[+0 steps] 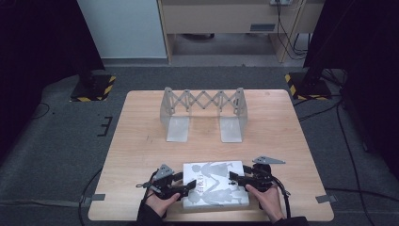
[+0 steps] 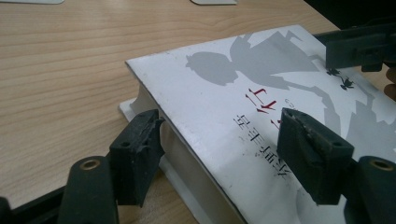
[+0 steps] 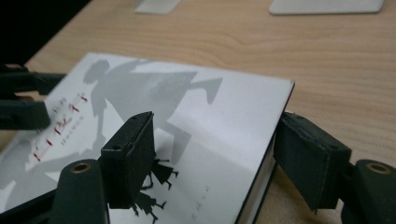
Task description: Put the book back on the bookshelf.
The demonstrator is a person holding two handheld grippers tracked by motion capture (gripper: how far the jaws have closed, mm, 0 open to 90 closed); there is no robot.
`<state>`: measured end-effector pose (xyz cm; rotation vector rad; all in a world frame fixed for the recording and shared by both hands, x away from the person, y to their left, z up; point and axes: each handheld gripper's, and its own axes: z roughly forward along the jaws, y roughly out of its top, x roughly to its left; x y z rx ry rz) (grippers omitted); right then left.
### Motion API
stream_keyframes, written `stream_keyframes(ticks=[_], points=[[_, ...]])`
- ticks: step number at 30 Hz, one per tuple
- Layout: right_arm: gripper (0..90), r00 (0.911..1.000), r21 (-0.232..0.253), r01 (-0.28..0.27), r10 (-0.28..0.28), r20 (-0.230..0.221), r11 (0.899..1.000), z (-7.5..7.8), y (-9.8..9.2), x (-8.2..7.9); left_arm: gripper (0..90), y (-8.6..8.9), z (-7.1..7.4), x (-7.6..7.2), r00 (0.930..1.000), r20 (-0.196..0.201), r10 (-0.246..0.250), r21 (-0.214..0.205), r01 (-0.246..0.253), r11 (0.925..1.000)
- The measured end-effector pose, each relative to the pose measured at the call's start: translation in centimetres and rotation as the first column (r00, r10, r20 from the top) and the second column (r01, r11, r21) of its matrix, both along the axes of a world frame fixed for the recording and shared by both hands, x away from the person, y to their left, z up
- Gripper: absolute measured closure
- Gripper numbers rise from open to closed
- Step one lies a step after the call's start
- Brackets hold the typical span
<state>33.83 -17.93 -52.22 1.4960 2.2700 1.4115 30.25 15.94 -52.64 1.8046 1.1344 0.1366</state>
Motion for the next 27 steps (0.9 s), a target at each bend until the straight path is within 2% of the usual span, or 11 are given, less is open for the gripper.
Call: stream_keyframes(ticks=[2, 5, 8, 10, 12, 17, 19, 22, 26, 27], points=[[24.0, 0.9994, 0.021, 0.0, 0.001, -0.036, 1.0, -0.2, 0.1, 0.1, 29.9, 0.1, -0.2, 0.1, 0.9999, -0.014, -0.002, -0.018, 0.002, 0.9998], [27.1, 0.9998, 0.012, 0.003, -0.003, -0.018, 1.0, 0.0, 0.2, 0.0, 30.2, -0.2, -0.2, 0.1, 0.9998, -0.017, -0.011, -0.026, 0.011, 0.9996], [33.4, 0.9998, 0.061, 0.021, -0.021, 0.0, 0.998, 0.5, -0.4, -0.1, 30.2, -0.1, -0.3, 0.2, 0.9995, -0.027, -0.014, -0.04, 0.013, 0.9991], [34.6, 0.9998, 0.07, 0.019, -0.019, 0.004, 0.997, 0.8, -0.5, -0.2, 30.0, 0.0, -0.2, 0.2, 0.9995, -0.029, -0.016, -0.046, 0.015, 0.9988], [35.3, 0.9997, 0.072, 0.018, -0.019, 0.017, 0.997, 0.9, -0.5, -0.3, 29.9, 0.0, -0.1, 0.2, 0.9996, -0.025, -0.016, -0.046, 0.015, 0.9988], [39.3, 0.9988, 0.117, 0.008, -0.013, 0.046, 0.993, 1.5, -0.9, -0.5, 29.7, 0.1, 0.3, 0.2, 0.9993, 0.0, -0.037, -0.056, 0.037, 0.9977], [39.6, 0.9989, 0.141, 0.004, -0.011, 0.045, 0.99, 1.7, -1.1, -0.5, 29.3, 0.1, 0.4, 0.2, 0.9988, 0.016, -0.047, -0.056, 0.048, 0.9973], [40.6, 0.9992, 0.177, 0.001, -0.008, 0.039, 0.984, 1.6, -1.3, -0.4, 28.5, 0.1, 0.4, 0.2, 0.9986, 0.018, -0.049, -0.058, 0.05, 0.9971], [41.0, 0.9989, 0.158, 0.006, -0.013, 0.046, 0.987, 1.4, -1.1, -0.1, 28.1, 0.1, 0.4, 0.2, 0.999, 0.016, -0.043, -0.046, 0.043, 0.998], [45.2, 0.9987, 0.156, 0.011, -0.018, 0.048, 0.988, 1.4, -1.1, -0.2, 26.3, 0.1, 0.3, 0.3, 0.9994, 0.005, -0.034, -0.068, 0.034, 0.9971]])
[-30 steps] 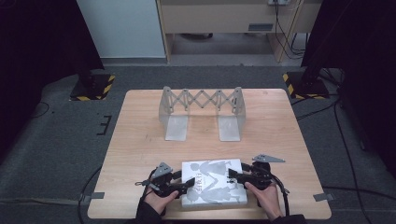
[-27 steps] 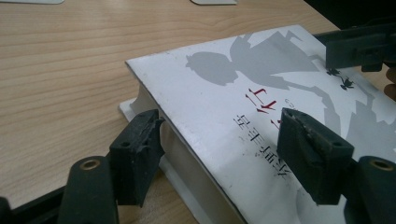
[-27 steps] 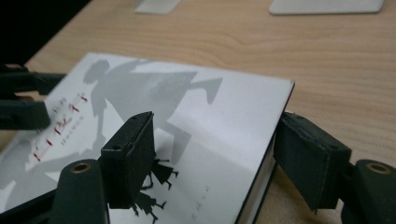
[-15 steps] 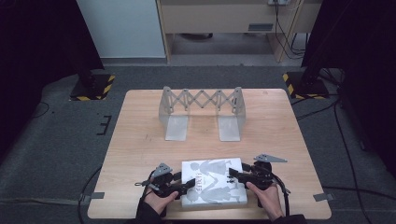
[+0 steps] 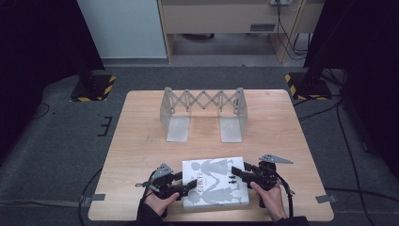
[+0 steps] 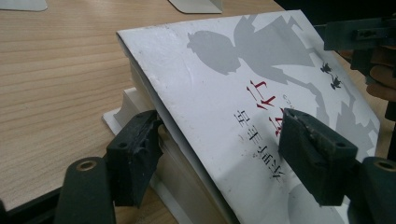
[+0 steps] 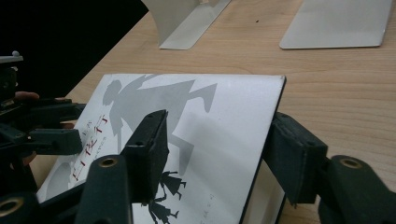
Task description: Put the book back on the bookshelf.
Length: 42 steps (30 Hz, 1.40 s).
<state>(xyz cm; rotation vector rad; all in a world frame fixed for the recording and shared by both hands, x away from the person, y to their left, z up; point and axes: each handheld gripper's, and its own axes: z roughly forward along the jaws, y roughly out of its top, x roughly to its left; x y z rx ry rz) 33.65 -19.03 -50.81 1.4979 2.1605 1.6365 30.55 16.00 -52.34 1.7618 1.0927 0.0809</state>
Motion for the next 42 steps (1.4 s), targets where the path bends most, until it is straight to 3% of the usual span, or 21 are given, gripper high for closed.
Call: stream_keyframes(ticks=[3, 6, 9, 10, 11, 12, 13, 14, 15, 16, 17, 20, 23, 27, 29, 30, 33, 34, 38, 39, 42], points=[[51.8, 1.0, 0.04, 0.0, 0.0, 0.01, 0.999, 0.2, -0.5, -0.1, 15.6, -0.1, -0.4, 0.3, 0.9999, -0.011, -0.004, -0.033, 0.004, 0.9995], [51.4, 0.9997, 0.019, -0.006, 0.006, 0.024, 1.0, 0.2, -0.4, -0.2, 13.3, -0.1, -0.7, 0.3, 0.9998, -0.015, -0.013, -0.044, 0.012, 0.999], [50.2, 0.9997, -0.004, -0.004, 0.004, 0.025, 1.0, 0.1, -0.2, -0.1, 14.3, -0.2, -0.3, 0.3, 0.9998, -0.001, -0.02, 0.001, 0.02, 0.9998], [50.0, 0.9996, -0.014, -0.001, 0.001, 0.029, 1.0, 0.0, -0.2, -0.1, 15.7, -0.3, -0.1, 0.2, 0.9996, 0.023, -0.019, 0.015, 0.019, 0.9997], [49.3, 0.9997, -0.017, 0.003, -0.003, 0.023, 1.0, 0.0, -0.1, -0.1, 20.0, -0.3, -0.1, 0.2, 0.9996, 0.023, -0.019, 0.015, 0.019, 0.9997], [49.0, 0.9997, -0.03, 0.002, -0.001, 0.025, 1.0, -0.1, 0.0, -0.1, 28.2, 0.0, 0.6, -0.2, 0.9964, 0.085, -0.011, 0.014, 0.01, 0.9998], [48.6, 0.9996, -0.036, 0.003, -0.002, 0.029, 0.999, -0.2, 0.0, 0.0, 34.8, 0.1, 0.9, -0.3, 0.996, 0.09, -0.007, -0.06, 0.012, 0.9981], [47.5, 0.9997, -0.027, 0.0, 0.0, 0.025, 1.0, -0.2, 0.0, 0.0, 36.0, 0.2, 1.1, -0.2, 0.998, 0.063, -0.005, -0.119, 0.013, 0.9928], [47.9, 0.9998, 0.008, -0.005, 0.005, 0.017, 1.0, -0.2, -0.2, 0.0, 37.5, 0.2, 1.0, -0.2, 0.9987, 0.051, -0.008, -0.126, 0.014, 0.992], [48.8, 0.9998, 0.024, -0.009, 0.008, 0.016, 1.0, 0.0, -0.2, -0.1, 39.8, -0.1, 0.7, -0.2, 0.9983, 0.059, 0.0, -0.081, 0.005, 0.9967], [49.3, 0.9995, 0.006, -0.007, 0.007, 0.03, 1.0, 0.0, -0.1, -0.1, 39.7, -0.4, 0.5, -0.1, 0.9976, 0.07, 0.002, -0.023, 0.0, 0.9997], [44.7, 0.9997, -0.035, -0.003, 0.004, 0.023, 0.999, -0.2, 0.2, -0.1, 35.8, -0.5, 0.4, 0.0, 0.9971, 0.075, -0.015, 0.007, 0.015, 0.9999], [38.6, 0.9999, -0.062, -0.005, 0.006, 0.015, 0.998, -0.6, 0.3, 0.1, 38.0, -0.3, 0.3, 0.2, 0.998, 0.062, -0.015, -0.011, 0.016, 0.9998], [29.2, 0.9998, -0.054, -0.019, 0.019, 0.01, 0.998, -0.8, 0.6, 0.1, 44.4, 0.0, 0.4, 0.1, 0.9978, 0.067, -0.004, -0.054, 0.008, 0.9985], [30.0, 0.9986, -0.039, -0.02, 0.022, 0.049, 0.999, -0.5, 0.4, 0.0, 47.2, 0.1, 0.7, -0.1, 0.9966, 0.083, -0.006, -0.071, 0.012, 0.9974], [30.5, 0.9977, -0.025, -0.021, 0.022, 0.064, 0.999, -0.4, 0.2, 0.0, 47.6, 0.0, 0.8, -0.2, 0.9951, 0.098, -0.01, -0.069, 0.016, 0.9975], [32.4, 0.9948, 0.092, -0.032, 0.023, 0.099, 0.995, 0.3, -0.3, 0.1, 49.0, 0.1, 0.9, -0.3, 0.9943, 0.107, -0.008, -0.078, 0.017, 0.9968], [32.3, 0.9949, 0.107, -0.037, 0.026, 0.098, 0.994, 0.3, -0.3, 0.2, 49.0, 0.1, 0.9, -0.3, 0.9943, 0.107, -0.008, -0.078, 0.017, 0.9968], [33.3, 0.9958, 0.081, -0.058, 0.052, 0.076, 0.995, 0.0, 0.0, 0.2, 48.8, 0.1, 0.9, -0.4, 0.994, 0.109, -0.007, -0.075, 0.015, 0.9971], [33.4, 0.9953, 0.048, -0.071, 0.068, 0.07, 0.996, -0.1, 0.3, 0.2, 48.8, 0.1, 0.9, -0.4, 0.9939, 0.11, -0.007, -0.075, 0.015, 0.9971], [35.3, 0.9949, 0.037, -0.085, 0.082, 0.058, 0.996, -0.1, 0.4, 0.2, 48.4, 0.1, 0.8, -0.3, 0.9944, 0.106, -0.005, -0.073, 0.013, 0.9972]])
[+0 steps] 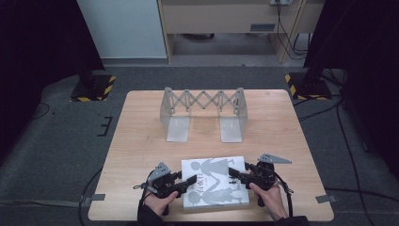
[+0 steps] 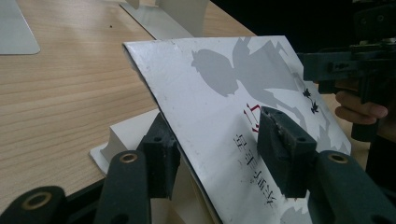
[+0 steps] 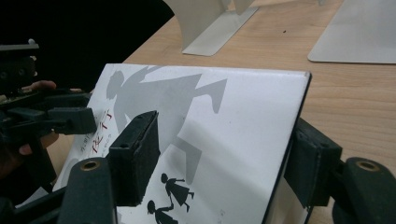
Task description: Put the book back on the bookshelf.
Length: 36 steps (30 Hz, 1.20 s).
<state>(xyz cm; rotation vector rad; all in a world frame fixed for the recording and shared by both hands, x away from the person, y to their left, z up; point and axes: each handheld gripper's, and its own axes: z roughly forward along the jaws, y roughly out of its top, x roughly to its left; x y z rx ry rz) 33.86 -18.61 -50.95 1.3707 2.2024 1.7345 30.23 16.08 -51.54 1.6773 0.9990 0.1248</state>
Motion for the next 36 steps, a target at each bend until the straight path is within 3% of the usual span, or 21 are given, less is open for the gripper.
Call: stream_keyframes(ticks=[4, 6, 8, 13, 17, 22, 25, 29, 36], points=[[37.6, 0.9996, 0.001, 0.003, -0.004, 0.028, 1.0, 0.5, -0.3, -0.2, 48.1, 0.0, 0.2, -0.2, 0.9995, 0.031, -0.009, 0.007, 0.008, 0.9999], [32.3, 0.9955, 0.009, 0.033, -0.034, 0.089, 0.999, 0.8, -0.3, -0.1, 48.1, 0.0, 0.2, -0.2, 0.9993, 0.036, -0.008, 0.009, 0.008, 0.9999], [29.2, 0.9909, 0.022, 0.056, -0.058, 0.121, 0.998, 1.0, -0.2, 0.2, 48.1, 0.0, 0.2, -0.2, 0.9993, 0.036, -0.008, 0.007, 0.007, 0.9999], [27.3, 0.9886, 0.014, 0.084, -0.085, 0.125, 0.996, 0.9, -0.3, 0.4, 48.2, 0.0, 0.2, -0.2, 0.9993, 0.038, -0.007, 0.007, 0.006, 1.0], [29.3, 0.9971, 0.027, 0.035, -0.037, 0.066, 0.999, 0.6, -0.1, 0.5, 48.4, -0.1, 0.3, -0.3, 0.9985, 0.054, -0.011, 0.011, 0.01, 0.9999], [31.8, 0.9995, -0.05, -0.032, 0.031, -0.001, 0.998, -0.1, 1.2, 0.1, 47.4, -0.1, 0.1, -0.2, 0.9995, 0.032, 0.001, 0.013, -0.002, 0.9999], [38.4, 0.9972, -0.029, -0.063, 0.062, -0.043, 0.998, -0.3, 1.2, 0.0, 46.9, -0.1, 0.0, -0.2, 0.9996, 0.03, 0.003, 0.019, -0.003, 0.9998], [38.3, 0.992, 0.002, -0.07, 0.07, -0.105, 0.998, -0.6, 1.3, 0.2, 46.4, -0.1, -0.1, 0.0, 0.9998, 0.018, 0.005, 0.016, -0.005, 0.9998], [41.1, 0.9889, 0.013, -0.074, 0.075, -0.128, 0.997, -0.7, 1.3, 0.4, 44.2, -0.1, -0.2, 0.0, 0.9998, 0.01, 0.019, 0.035, -0.019, 0.9992]])
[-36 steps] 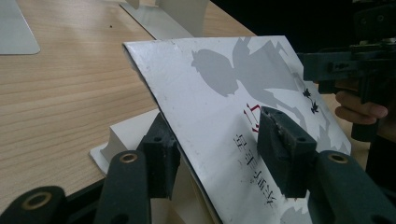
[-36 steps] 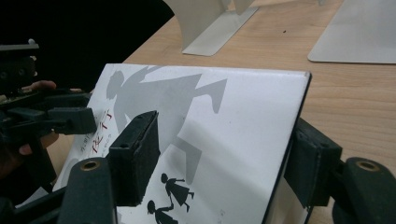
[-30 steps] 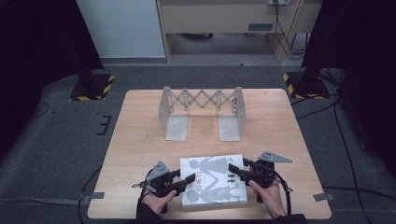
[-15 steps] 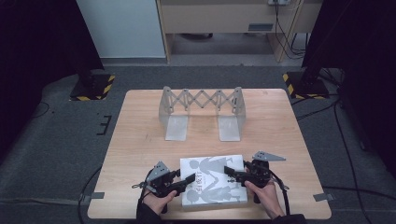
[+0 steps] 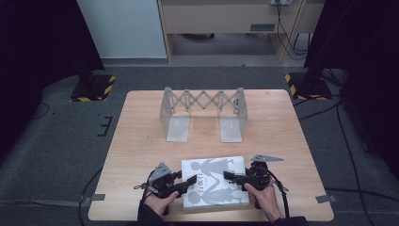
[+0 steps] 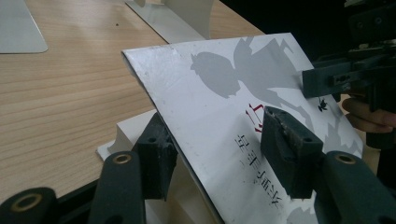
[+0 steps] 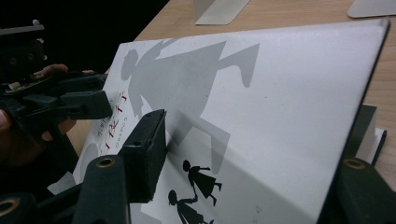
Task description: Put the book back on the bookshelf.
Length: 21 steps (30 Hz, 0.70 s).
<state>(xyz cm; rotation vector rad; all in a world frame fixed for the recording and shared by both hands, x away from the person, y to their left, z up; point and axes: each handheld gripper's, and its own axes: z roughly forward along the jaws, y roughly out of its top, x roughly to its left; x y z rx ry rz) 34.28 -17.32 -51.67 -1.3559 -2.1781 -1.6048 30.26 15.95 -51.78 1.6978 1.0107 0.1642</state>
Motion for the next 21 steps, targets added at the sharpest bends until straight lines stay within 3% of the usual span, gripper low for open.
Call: stream_keyframes(ticks=[1, 2, 7, 10, 13, 16, 21], points=[[41.1, 1.0, 0.0, 0.0, 0.0, 0.0, 1.0, 0.0, 0.0, 0.0, 42.8, 0.0, 0.0, 0.0, 1.0, 0.0, 0.0, 0.0, 0.0, 1.0], [44.1, 1.0, -0.009, 0.001, -0.001, -0.006, 1.0, 0.1, -0.1, 0.0, 40.2, 0.0, 0.0, 0.0, 0.9998, 0.007, 0.02, 0.039, -0.02, 0.999], [48.4, 0.9993, -0.007, 0.007, -0.008, -0.036, 1.0, 0.1, -0.4, 0.1, 28.0, 1.1, -0.2, -0.1, 0.9957, -0.032, 0.087, 0.057, -0.085, 0.9948], [51.6, 0.9988, 0.008, 0.009, -0.008, -0.049, 1.0, 0.1, -0.6, 0.1, 19.0, 2.2, -0.6, -0.2, 0.9885, -0.107, 0.107, 0.025, -0.105, 0.9942], [54.1, 0.9985, 0.028, 0.008, -0.006, -0.055, 1.0, 0.3, -0.8, 0.1, 15.9, 2.8, -0.8, -0.6, 0.9835, -0.14, 0.114, 0.002, -0.115, 0.9934], [54.8, 0.9979, 0.033, 0.005, -0.003, -0.065, 0.999, 0.4, -0.9, 0.1, 15.1, 3.1, -1.0, -1.0, 0.9826, -0.151, 0.108, 0.006, -0.109, 0.9941], [57.9, 0.9972, 0.053, 0.003, 0.001, -0.074, 0.999, 0.5, -1.1, 0.2, 11.9, 2.8, -1.4, -0.8, 0.9808, -0.182, 0.07, -0.023, -0.076, 0.9969]])
